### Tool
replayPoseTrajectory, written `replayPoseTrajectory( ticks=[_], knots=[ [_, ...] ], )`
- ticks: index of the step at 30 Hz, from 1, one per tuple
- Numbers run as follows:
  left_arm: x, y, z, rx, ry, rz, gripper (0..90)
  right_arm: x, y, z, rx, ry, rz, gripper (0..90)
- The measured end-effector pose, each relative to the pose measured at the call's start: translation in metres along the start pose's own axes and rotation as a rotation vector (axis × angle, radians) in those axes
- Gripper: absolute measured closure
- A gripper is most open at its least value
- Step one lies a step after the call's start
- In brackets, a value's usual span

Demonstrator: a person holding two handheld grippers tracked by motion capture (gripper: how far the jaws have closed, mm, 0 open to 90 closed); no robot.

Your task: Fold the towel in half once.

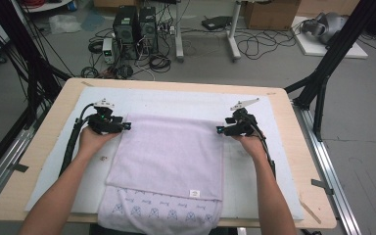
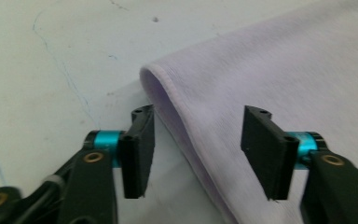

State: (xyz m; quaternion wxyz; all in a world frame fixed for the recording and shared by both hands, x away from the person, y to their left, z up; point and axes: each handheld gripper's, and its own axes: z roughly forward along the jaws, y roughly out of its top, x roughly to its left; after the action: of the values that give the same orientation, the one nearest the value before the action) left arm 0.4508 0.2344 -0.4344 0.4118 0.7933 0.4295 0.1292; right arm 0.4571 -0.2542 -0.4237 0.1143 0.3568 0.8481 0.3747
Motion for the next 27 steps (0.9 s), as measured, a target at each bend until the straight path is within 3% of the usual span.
replayPoseTrajectory(
  ticks=[3,4,5,6,7,8,10,12,14,16,21,24,26,27],
  knots=[
    [0.002,-0.005,0.012,0.009,0.041,-0.03,42.7,-0.003,-0.003,0.016,0.023,-0.005,0.006,38.0],
    [0.0,-0.006,0.012,0.0,0.057,-0.01,45.6,-0.003,-0.004,0.021,0.034,0.009,0.023,38.3],
    [-0.001,-0.005,0.013,0.0,0.071,-0.003,51.4,-0.003,-0.005,0.022,0.025,0.001,0.025,43.3],
    [0.0,-0.005,0.012,-0.005,0.034,-0.007,66.0,-0.003,-0.004,0.022,0.021,-0.01,0.039,53.2],
    [-0.002,-0.005,0.013,-0.005,0.031,-0.013,78.4,-0.005,-0.004,0.021,0.021,0.003,0.046,71.9],
    [-0.003,-0.004,0.014,-0.009,0.033,-0.008,82.1,-0.007,-0.004,0.02,0.02,0.063,0.046,78.7],
    [-0.005,-0.003,0.015,-0.011,0.043,-0.008,86.2,-0.004,0.001,0.021,0.039,0.057,-0.003,84.5],
    [-0.005,-0.002,0.014,-0.023,0.054,-0.021,87.0,-0.004,0.008,0.019,0.046,0.015,-0.026,85.5],
    [-0.006,0.002,0.01,-0.054,0.058,-0.028,87.2,-0.008,0.013,0.014,0.019,0.003,0.002,85.8],
    [-0.006,0.01,0.005,-0.087,0.056,-0.031,87.3,-0.01,0.026,0.005,0.02,-0.036,-0.027,86.0],
    [-0.01,0.05,-0.016,-0.171,0.077,0.002,87.4,-0.013,0.08,-0.026,-0.035,-0.109,-0.089,86.0],
    [-0.008,0.074,-0.032,-0.212,0.094,0.024,87.2,-0.017,0.1,-0.039,-0.05,-0.137,-0.119,85.0],
    [-0.004,0.081,-0.034,-0.205,0.121,0.018,80.0,-0.02,0.106,-0.04,-0.062,-0.141,-0.102,71.1],
    [-0.002,0.081,-0.035,-0.208,0.121,-0.002,68.6,-0.021,0.105,-0.039,-0.074,-0.157,-0.105,64.4]
  ],
)
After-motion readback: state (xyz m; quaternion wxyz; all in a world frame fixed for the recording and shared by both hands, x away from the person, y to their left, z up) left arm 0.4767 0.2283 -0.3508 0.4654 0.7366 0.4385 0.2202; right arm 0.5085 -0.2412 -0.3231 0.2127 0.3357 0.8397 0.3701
